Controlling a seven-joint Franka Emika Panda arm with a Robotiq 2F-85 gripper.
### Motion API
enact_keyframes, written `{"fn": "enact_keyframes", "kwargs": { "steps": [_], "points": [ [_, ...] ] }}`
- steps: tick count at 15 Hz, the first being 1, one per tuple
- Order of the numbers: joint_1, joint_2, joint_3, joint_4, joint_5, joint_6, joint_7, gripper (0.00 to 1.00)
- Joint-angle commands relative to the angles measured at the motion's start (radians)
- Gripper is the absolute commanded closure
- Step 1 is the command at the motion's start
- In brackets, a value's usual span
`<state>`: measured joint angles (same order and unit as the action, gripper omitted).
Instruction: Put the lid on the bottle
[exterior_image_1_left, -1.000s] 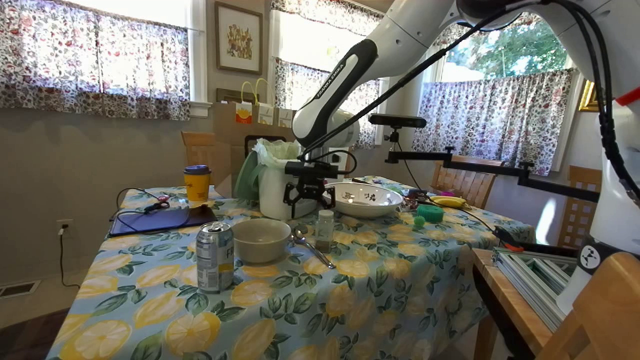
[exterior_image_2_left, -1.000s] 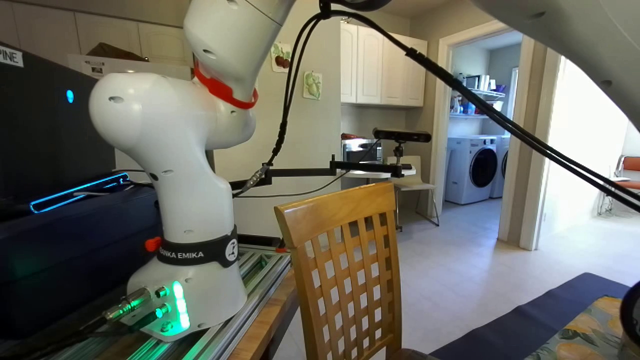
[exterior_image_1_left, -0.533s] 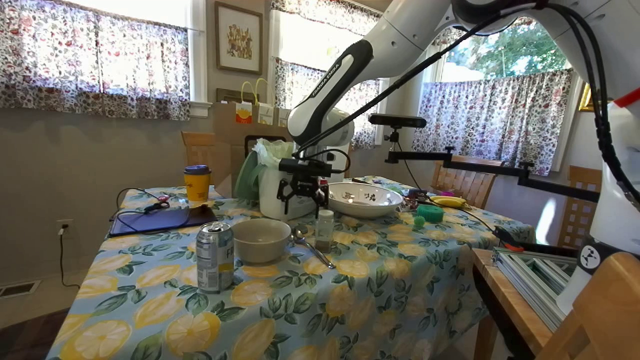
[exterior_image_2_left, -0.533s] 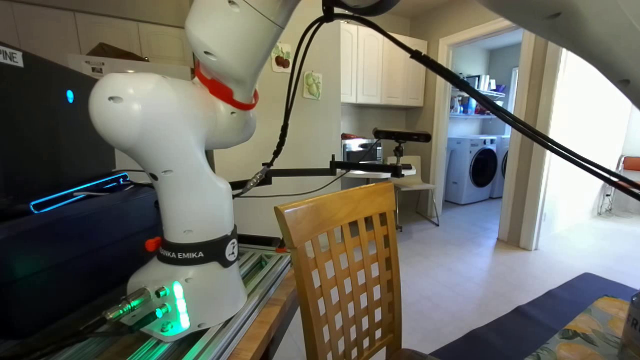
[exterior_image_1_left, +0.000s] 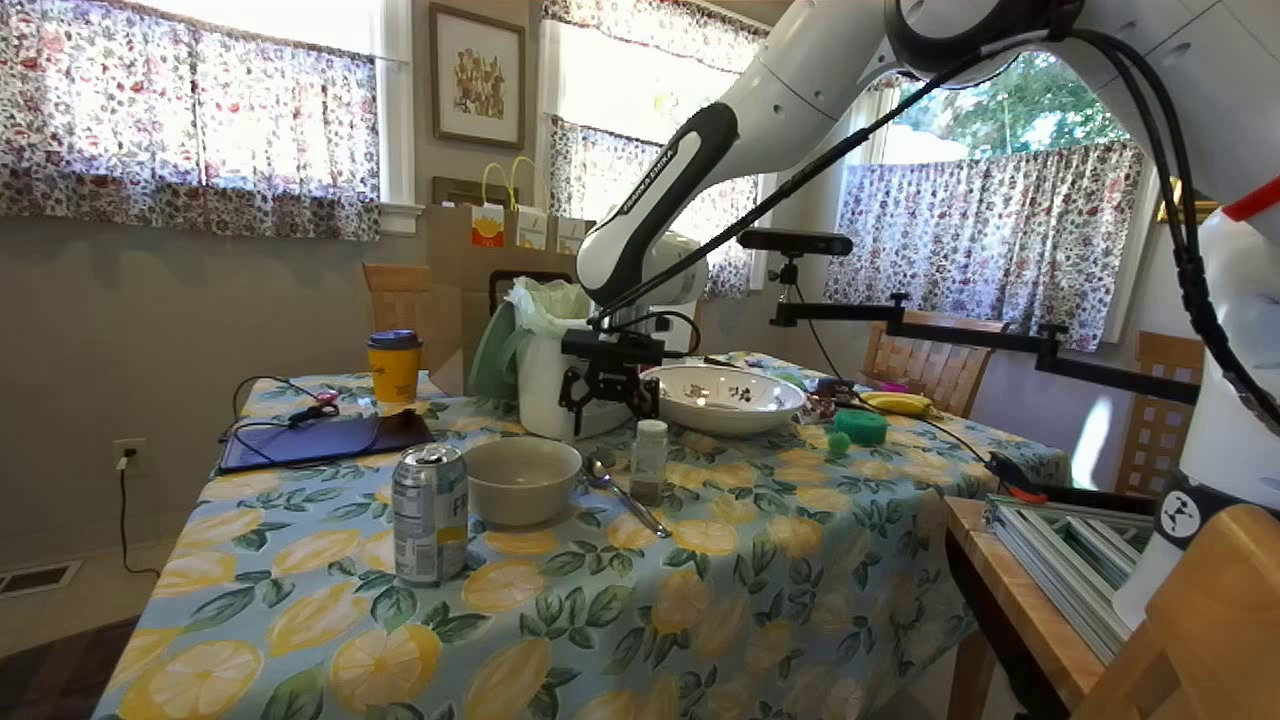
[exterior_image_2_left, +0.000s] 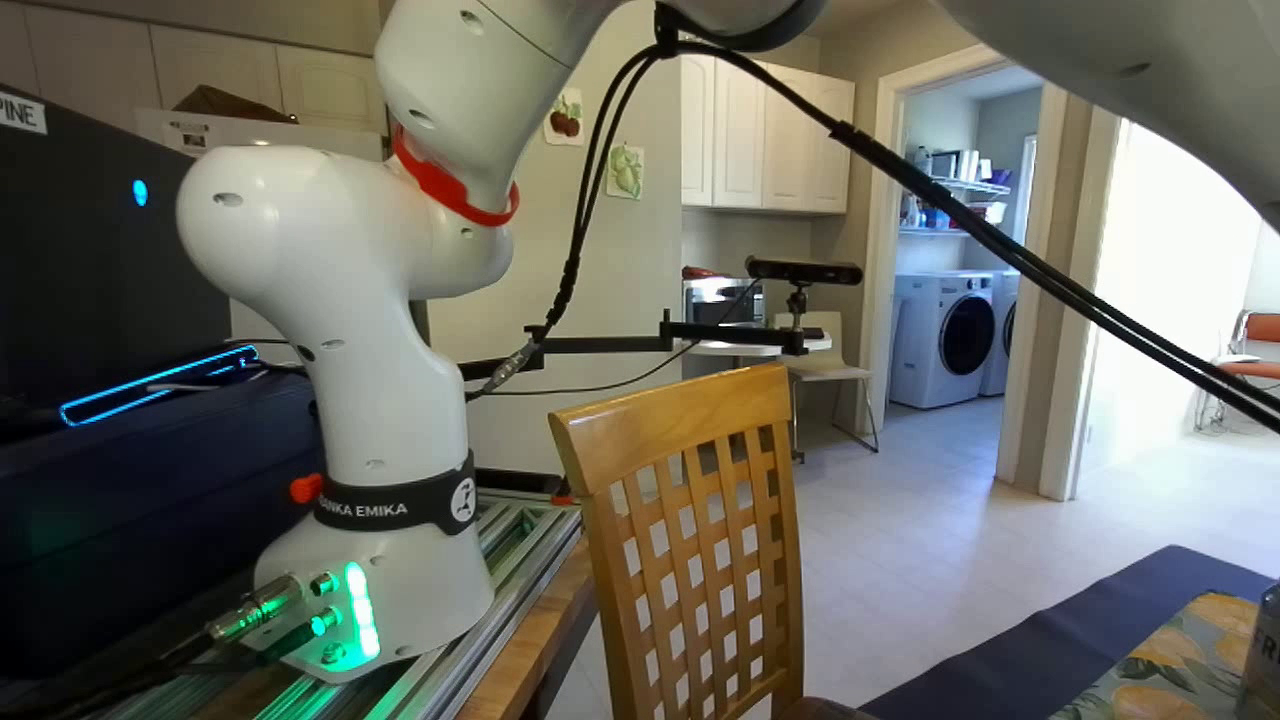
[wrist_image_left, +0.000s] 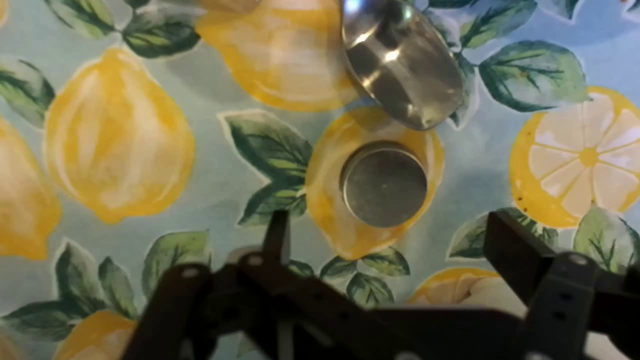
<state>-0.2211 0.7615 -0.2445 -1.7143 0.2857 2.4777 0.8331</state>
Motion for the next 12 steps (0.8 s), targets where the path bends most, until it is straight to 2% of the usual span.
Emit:
{"fn": "enact_keyframes", "kwargs": {
  "steps": [1,12],
  "points": [
    [-0.018,0.033,0.005,0.038,0.008,-0.002,-0.018,0.0],
    [-0.013,0.042,0.01,0.016,0.01,0.012,-0.028,0.0]
  ]
}}
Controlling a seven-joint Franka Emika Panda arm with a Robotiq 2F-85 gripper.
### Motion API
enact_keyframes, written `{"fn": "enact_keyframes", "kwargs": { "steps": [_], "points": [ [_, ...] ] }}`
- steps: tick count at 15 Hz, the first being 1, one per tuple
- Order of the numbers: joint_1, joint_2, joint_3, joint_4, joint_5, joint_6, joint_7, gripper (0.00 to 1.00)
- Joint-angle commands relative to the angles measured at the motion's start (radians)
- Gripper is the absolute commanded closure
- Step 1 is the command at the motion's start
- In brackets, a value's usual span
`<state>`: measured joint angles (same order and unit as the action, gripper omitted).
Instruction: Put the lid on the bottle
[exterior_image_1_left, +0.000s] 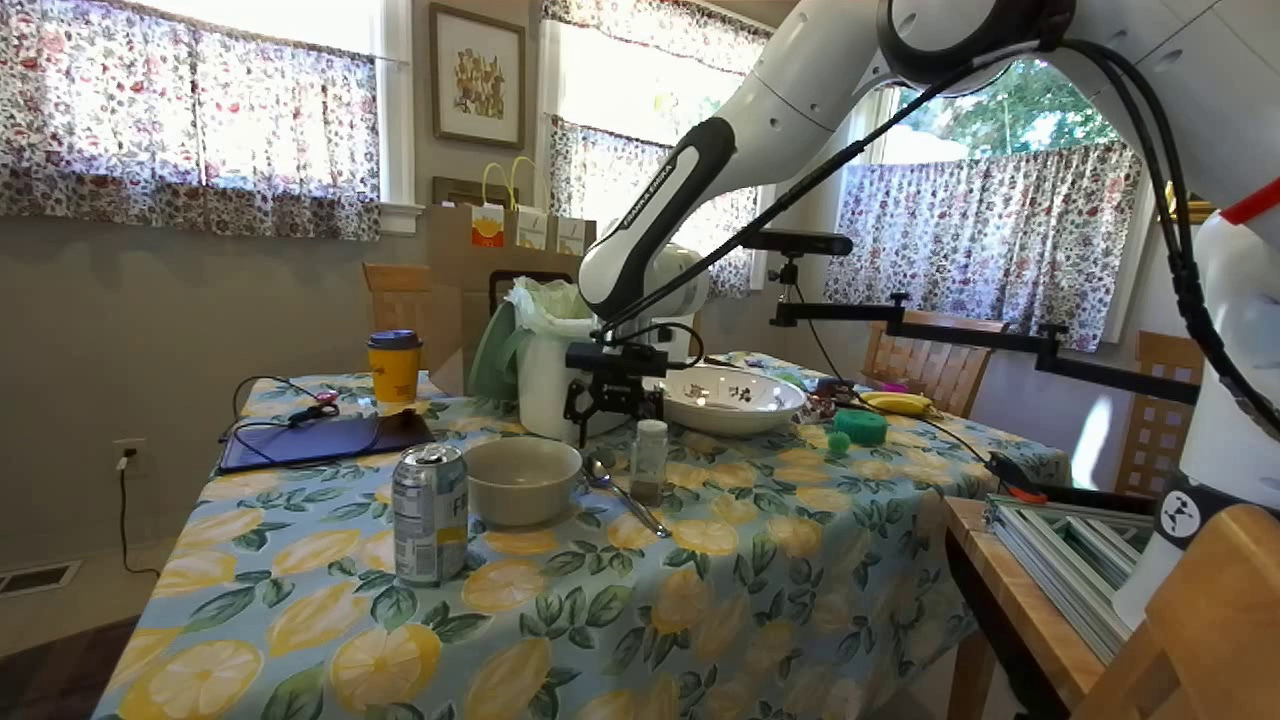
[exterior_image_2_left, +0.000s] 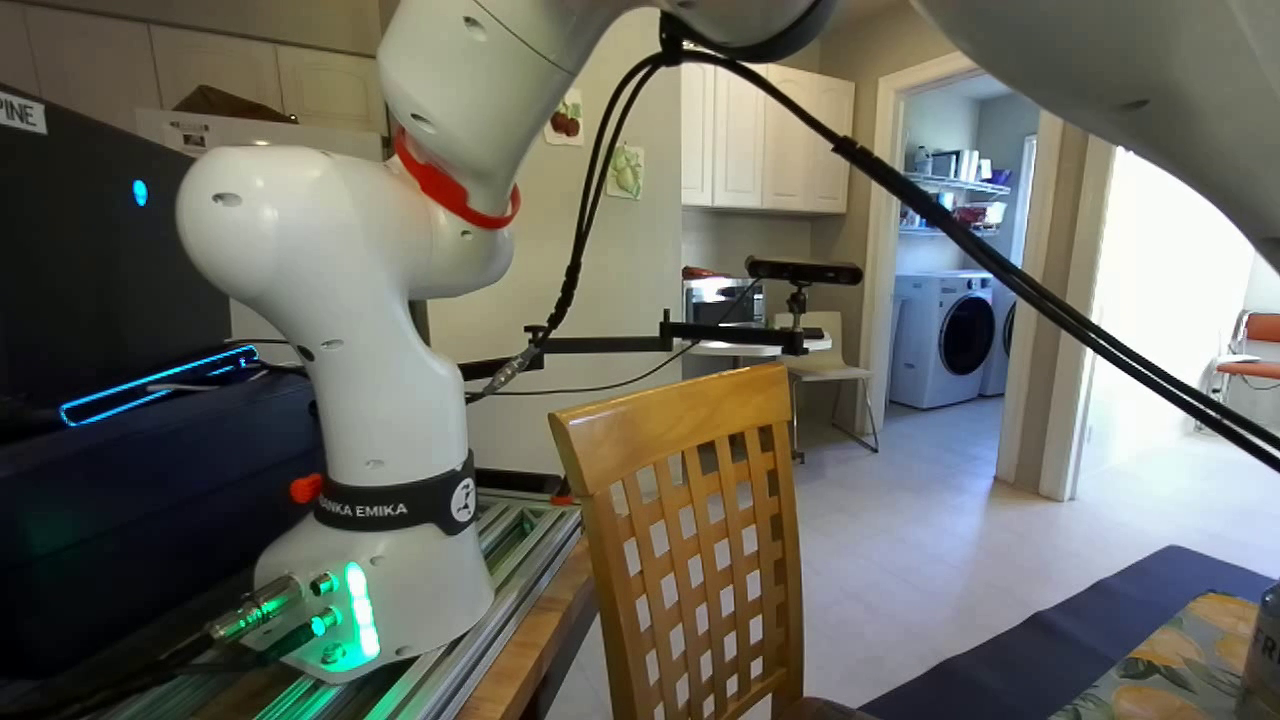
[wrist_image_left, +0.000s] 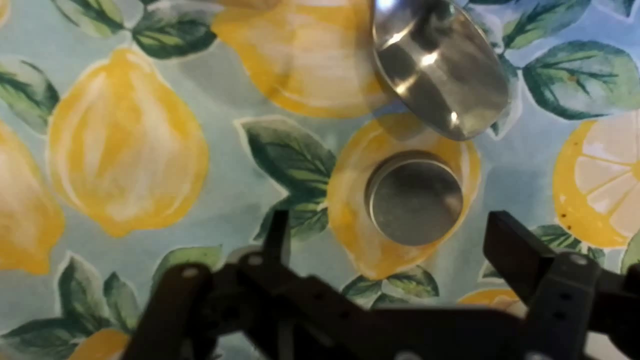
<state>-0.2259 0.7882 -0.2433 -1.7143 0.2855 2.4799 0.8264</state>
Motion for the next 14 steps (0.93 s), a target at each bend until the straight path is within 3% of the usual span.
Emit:
{"fn": "enact_keyframes", "kwargs": {
  "steps": [1,5,6,9,12,14],
  "points": [
    [-0.007,0.015,0.009,0.014,0.009,0.009,-0.021,0.0],
    [-0.005,0.013,0.014,0.012,0.012,0.005,-0.02,0.0],
    [-0.005,0.014,0.015,0.014,0.014,0.007,-0.019,0.18],
    [-0.005,0.016,0.017,0.017,0.014,0.006,-0.018,0.43],
    [-0.007,0.019,0.02,0.022,0.015,0.002,-0.019,0.65],
    [-0.007,0.018,0.02,0.023,0.015,0.001,-0.017,0.72]
  ]
}}
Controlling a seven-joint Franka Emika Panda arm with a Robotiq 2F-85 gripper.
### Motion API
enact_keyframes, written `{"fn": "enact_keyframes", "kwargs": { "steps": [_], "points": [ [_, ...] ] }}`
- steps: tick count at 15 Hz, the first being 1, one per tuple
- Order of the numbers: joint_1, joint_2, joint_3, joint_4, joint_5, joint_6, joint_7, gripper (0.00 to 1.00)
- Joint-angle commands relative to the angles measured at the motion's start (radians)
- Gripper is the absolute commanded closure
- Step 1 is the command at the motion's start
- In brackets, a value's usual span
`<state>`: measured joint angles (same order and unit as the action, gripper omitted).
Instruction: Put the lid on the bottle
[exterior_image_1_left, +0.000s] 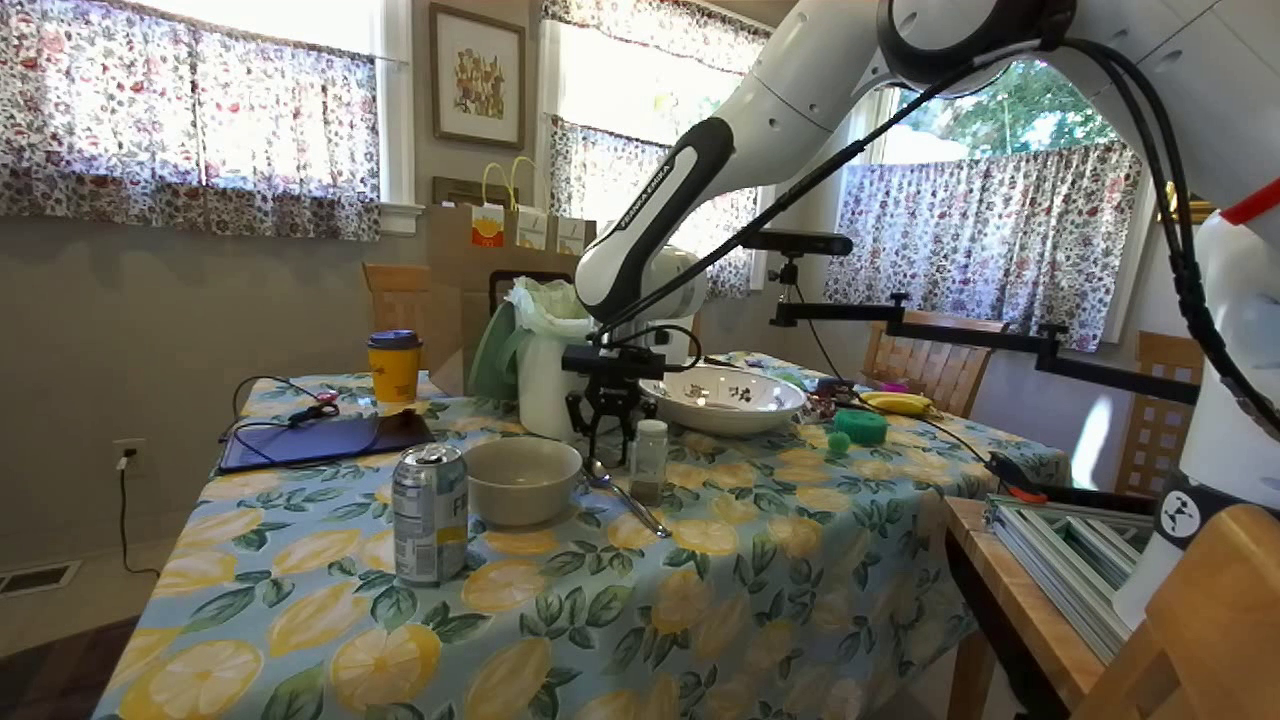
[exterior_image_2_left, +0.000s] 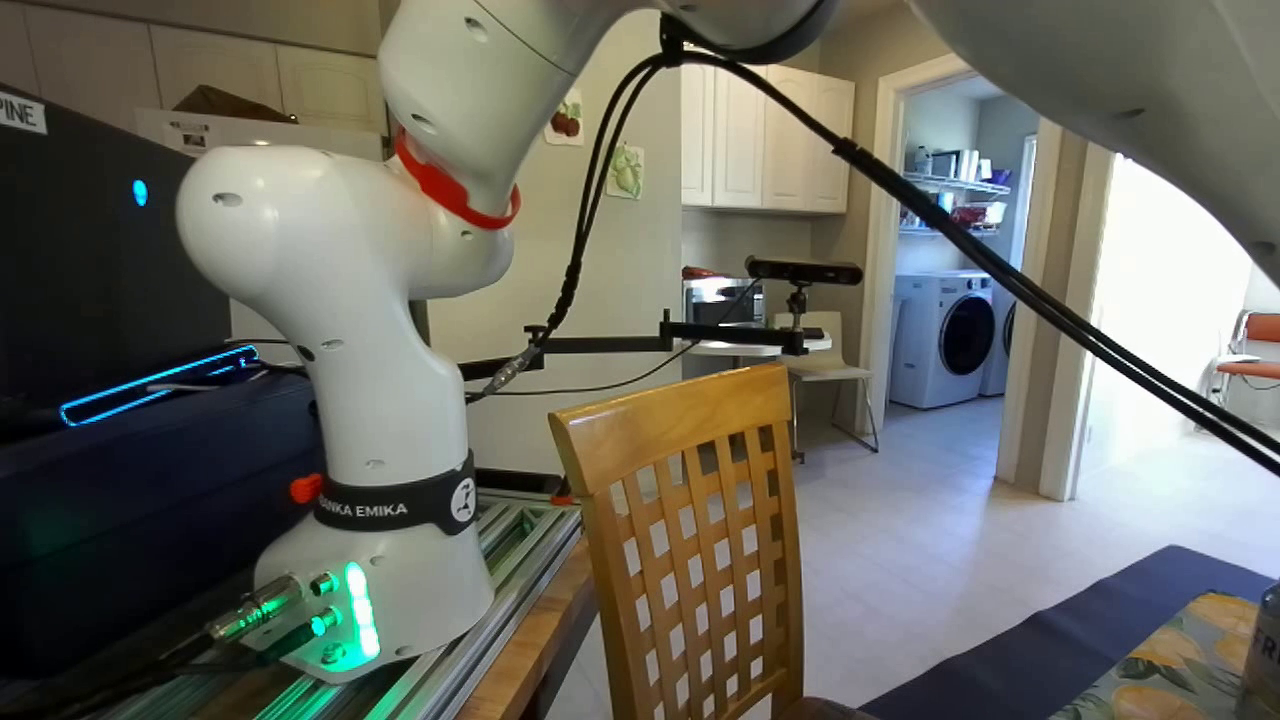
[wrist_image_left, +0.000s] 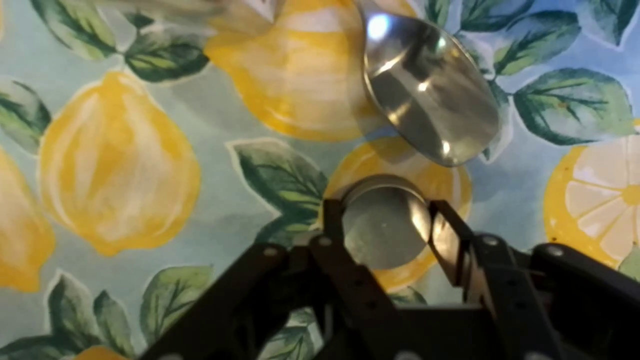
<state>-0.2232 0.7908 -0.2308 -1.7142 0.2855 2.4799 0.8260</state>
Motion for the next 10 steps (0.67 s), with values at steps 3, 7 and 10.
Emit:
{"fn": "enact_keyframes", "kwargs": {
  "steps": [3,7,10],
  "points": [
    [-0.012,0.016,0.01,0.027,0.019,-0.002,-0.016,0.78],
    [-0.006,-0.045,0.009,-0.001,0.011,-0.044,-0.025,0.78],
    [0.002,-0.144,0.007,-0.042,0.008,-0.098,-0.029,0.78]
  ]
}}
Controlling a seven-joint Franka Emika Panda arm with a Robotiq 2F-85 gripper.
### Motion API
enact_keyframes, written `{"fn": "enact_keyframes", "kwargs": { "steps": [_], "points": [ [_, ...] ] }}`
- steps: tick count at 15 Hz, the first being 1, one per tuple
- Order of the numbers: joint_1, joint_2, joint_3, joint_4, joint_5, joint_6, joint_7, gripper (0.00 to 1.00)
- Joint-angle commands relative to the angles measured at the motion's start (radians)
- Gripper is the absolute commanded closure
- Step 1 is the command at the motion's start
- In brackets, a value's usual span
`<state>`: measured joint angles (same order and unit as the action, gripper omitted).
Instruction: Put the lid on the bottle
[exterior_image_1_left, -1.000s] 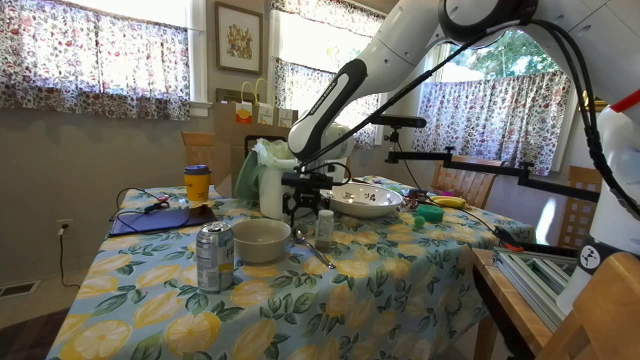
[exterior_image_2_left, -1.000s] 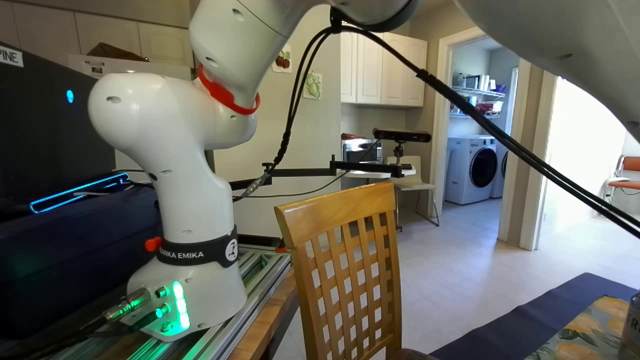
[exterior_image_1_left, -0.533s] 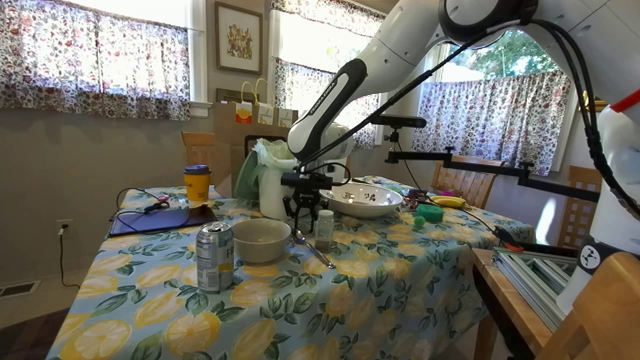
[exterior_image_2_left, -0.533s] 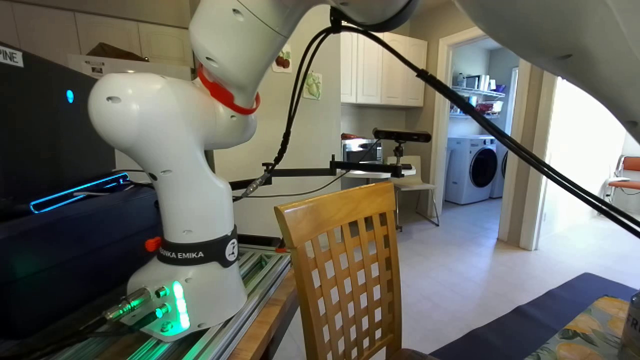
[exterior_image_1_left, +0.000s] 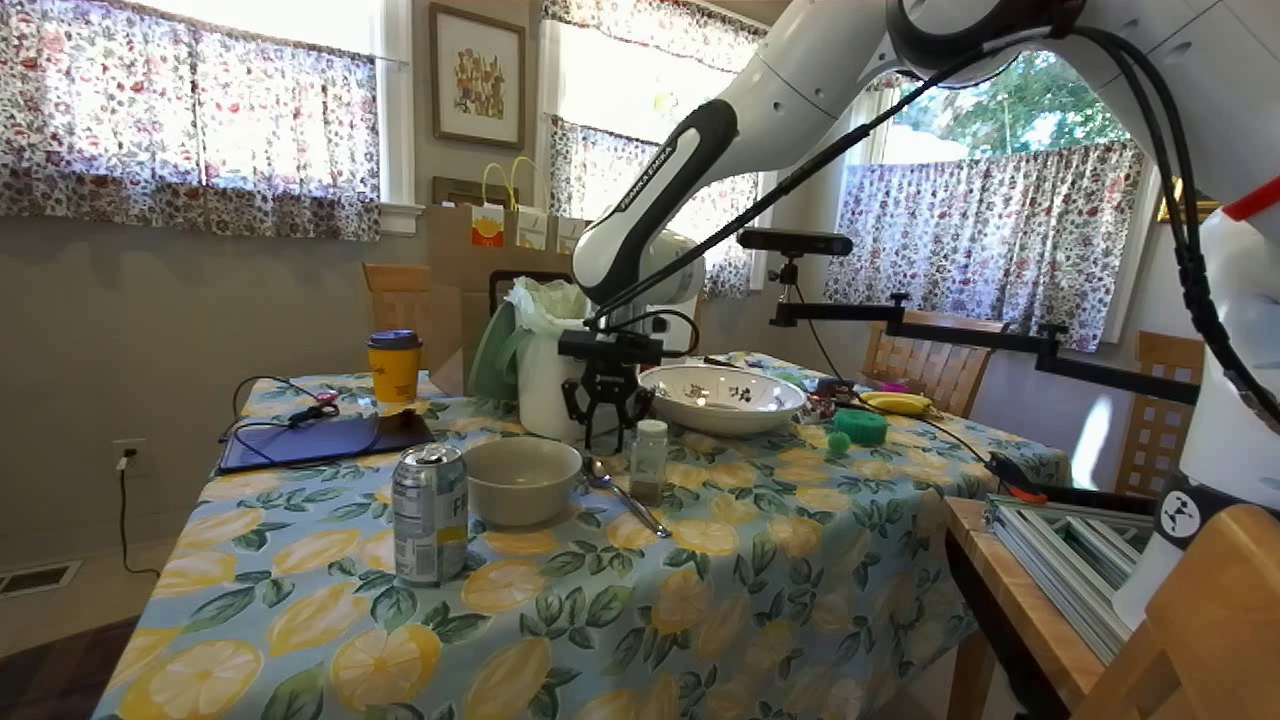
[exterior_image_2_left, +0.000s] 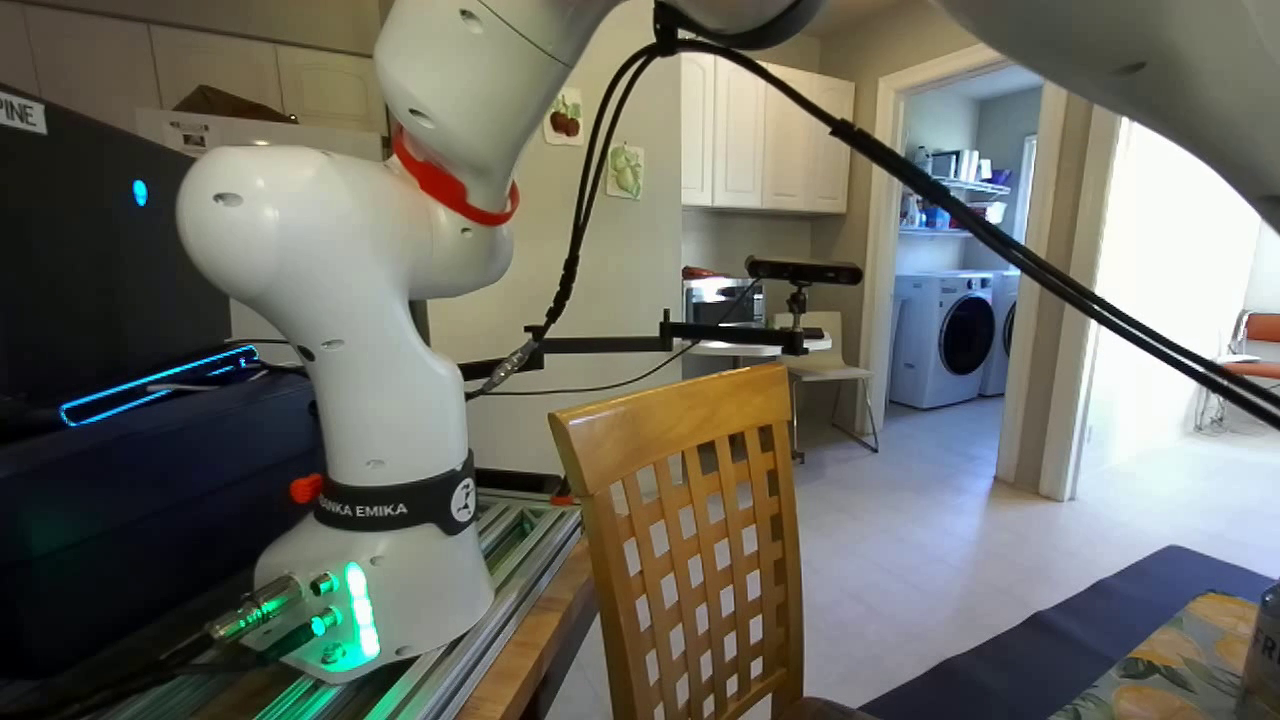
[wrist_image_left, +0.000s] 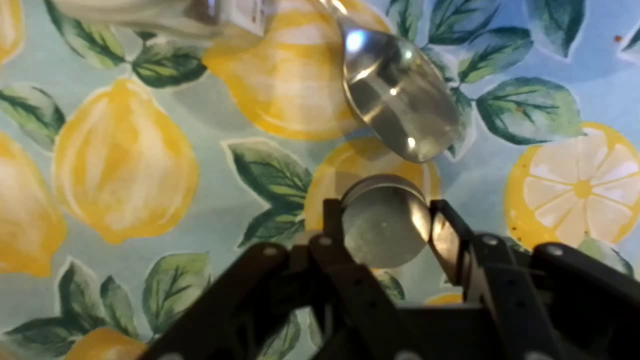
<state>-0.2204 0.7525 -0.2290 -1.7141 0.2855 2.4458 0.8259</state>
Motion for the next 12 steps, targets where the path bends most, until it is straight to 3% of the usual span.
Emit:
{"fn": "enact_keyframes", "kwargs": {
  "steps": [1,6,12],
  "points": [
    [-0.003,-0.143,0.009,-0.052,0.012,-0.087,-0.038,0.78],
    [-0.003,-0.308,0.003,-0.101,-0.005,-0.222,-0.07,0.78],
    [-0.013,-0.48,-0.008,-0.276,-0.057,-0.343,-0.337,0.78]
  ]
}}
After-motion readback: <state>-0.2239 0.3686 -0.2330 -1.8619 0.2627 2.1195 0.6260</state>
